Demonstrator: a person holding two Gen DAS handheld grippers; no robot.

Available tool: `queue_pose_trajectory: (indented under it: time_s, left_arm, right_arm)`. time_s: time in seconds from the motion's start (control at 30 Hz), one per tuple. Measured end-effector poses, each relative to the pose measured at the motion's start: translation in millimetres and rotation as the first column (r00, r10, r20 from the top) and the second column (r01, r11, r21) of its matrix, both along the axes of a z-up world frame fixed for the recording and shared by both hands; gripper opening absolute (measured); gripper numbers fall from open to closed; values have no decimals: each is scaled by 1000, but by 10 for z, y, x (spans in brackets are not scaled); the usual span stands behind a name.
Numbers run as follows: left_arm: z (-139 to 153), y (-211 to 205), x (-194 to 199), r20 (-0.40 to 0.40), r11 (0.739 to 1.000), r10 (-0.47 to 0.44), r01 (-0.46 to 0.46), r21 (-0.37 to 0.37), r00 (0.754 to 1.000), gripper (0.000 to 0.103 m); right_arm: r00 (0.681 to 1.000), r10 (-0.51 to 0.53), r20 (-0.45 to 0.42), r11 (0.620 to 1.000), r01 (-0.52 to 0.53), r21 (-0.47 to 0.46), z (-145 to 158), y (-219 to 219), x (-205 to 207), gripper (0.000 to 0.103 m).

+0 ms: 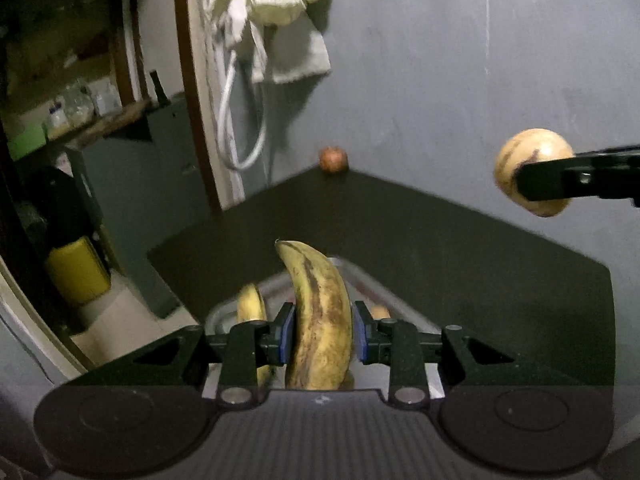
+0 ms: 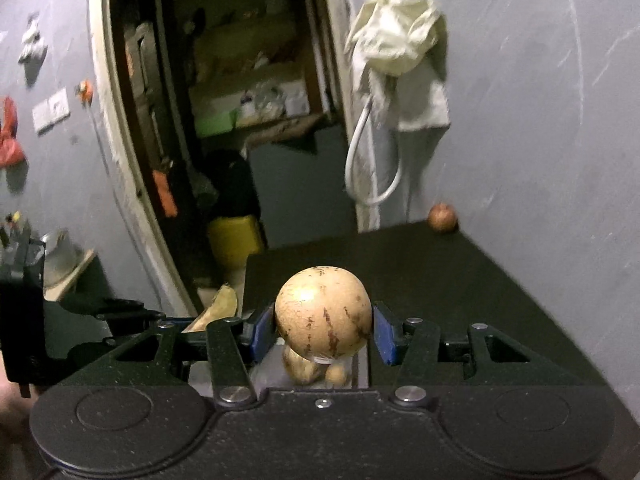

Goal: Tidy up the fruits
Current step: 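Carry the brown banana and striped melon over the silver tray with both grippers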

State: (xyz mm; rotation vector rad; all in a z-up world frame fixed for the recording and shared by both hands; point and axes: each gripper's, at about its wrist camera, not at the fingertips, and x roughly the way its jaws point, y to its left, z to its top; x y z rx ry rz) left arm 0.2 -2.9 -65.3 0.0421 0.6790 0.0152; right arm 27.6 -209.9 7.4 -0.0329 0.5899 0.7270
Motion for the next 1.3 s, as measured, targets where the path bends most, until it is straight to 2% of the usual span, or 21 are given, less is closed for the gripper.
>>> queue_pose_trajectory:
  time_s: [0.2,0.43,0.57,0.97,1.3]
  left_arm:
    - [-335,-68,-168,-72,999,-39,38,-15,997,32]
    - [-651,-141,-133,-135,996,-79,83,26,988,32]
    - [-749,-214,-114,-158,988,-131,142,62,979,32]
    - [-977,-230,-27,-203,963,-239,258,73,950,32]
    - [-1060,-209,15,-209,956,-261,283,81,943,32]
  right_arm:
    - [996,48,-69,996,-53,-69,-397,92,-79,53]
    - [989,102,-109,979,-119,-163,-820,236,-134,53]
    - [982,135,-130,964,-160,-210,-1024,319,-157,53]
    - [962,199,-189,927,-247,-282,-1394,539,-92,53]
    - [956,226,-188,905,-277,-323,-1539,649,-46,53]
